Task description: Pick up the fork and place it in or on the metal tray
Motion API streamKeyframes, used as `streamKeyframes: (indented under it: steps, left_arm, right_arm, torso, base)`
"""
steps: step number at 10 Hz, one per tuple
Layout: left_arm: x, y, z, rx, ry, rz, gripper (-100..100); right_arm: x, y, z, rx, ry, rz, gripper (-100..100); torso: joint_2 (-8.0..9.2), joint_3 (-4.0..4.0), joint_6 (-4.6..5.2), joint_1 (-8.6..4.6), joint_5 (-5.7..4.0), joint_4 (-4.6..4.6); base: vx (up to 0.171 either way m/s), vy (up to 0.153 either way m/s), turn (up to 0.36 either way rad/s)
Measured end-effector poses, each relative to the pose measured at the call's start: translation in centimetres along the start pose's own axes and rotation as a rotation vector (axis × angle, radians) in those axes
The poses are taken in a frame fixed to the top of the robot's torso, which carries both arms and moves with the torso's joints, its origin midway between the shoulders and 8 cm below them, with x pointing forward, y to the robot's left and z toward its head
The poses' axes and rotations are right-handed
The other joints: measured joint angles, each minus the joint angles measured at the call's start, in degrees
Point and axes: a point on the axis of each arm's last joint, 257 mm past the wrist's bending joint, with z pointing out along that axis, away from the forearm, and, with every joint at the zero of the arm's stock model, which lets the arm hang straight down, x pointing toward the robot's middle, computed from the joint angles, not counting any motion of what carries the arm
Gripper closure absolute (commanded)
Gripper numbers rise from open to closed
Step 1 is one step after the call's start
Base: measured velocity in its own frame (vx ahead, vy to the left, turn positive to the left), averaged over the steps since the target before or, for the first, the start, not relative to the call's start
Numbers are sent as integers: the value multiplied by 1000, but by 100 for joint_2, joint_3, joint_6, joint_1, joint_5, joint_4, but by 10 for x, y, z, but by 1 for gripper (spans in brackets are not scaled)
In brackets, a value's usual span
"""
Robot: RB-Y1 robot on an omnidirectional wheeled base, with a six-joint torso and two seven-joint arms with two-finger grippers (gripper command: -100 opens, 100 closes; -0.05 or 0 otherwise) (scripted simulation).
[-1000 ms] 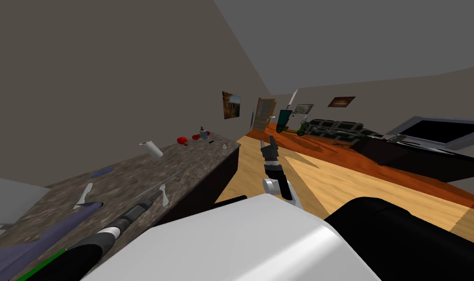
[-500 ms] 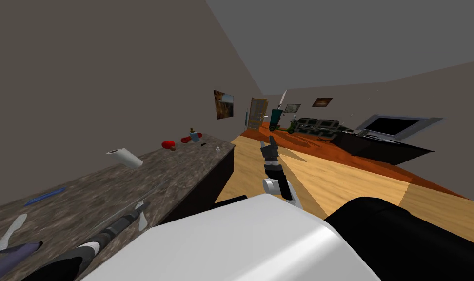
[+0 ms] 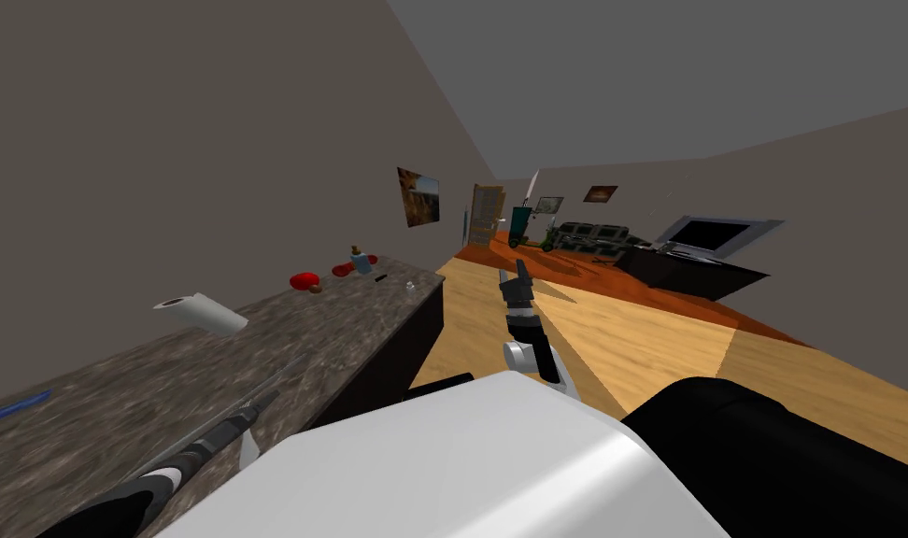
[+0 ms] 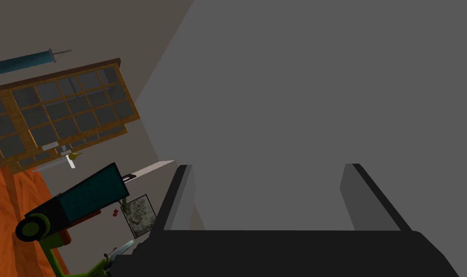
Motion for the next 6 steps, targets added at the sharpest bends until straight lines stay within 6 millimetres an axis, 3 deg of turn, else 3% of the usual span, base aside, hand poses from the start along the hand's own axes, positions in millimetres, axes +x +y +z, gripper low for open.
streamKeyframes:
  steps: [3, 4, 6]
  left_arm:
    - [-4, 16, 12, -35, -10, -33, -100]
    - [-5, 16, 12, -36, -10, -34, 100]
    - [-5, 17, 12, -38, -10, -36, 100]
  right_arm:
    - [0, 0, 0, 0, 0, 0, 0]
    - [0, 0, 0, 0, 0, 0, 0]
    - [0, 0, 0, 0, 0, 0, 0]
  torso:
    - [6, 4, -1, -2, -1, 2]
    - [-4, -1, -4, -1, -1, 0]
    - [-15, -9, 2, -2, 0, -4]
  base:
    - [-53, -5, -121]
    - [0, 0, 0]
    - [0, 0, 0]
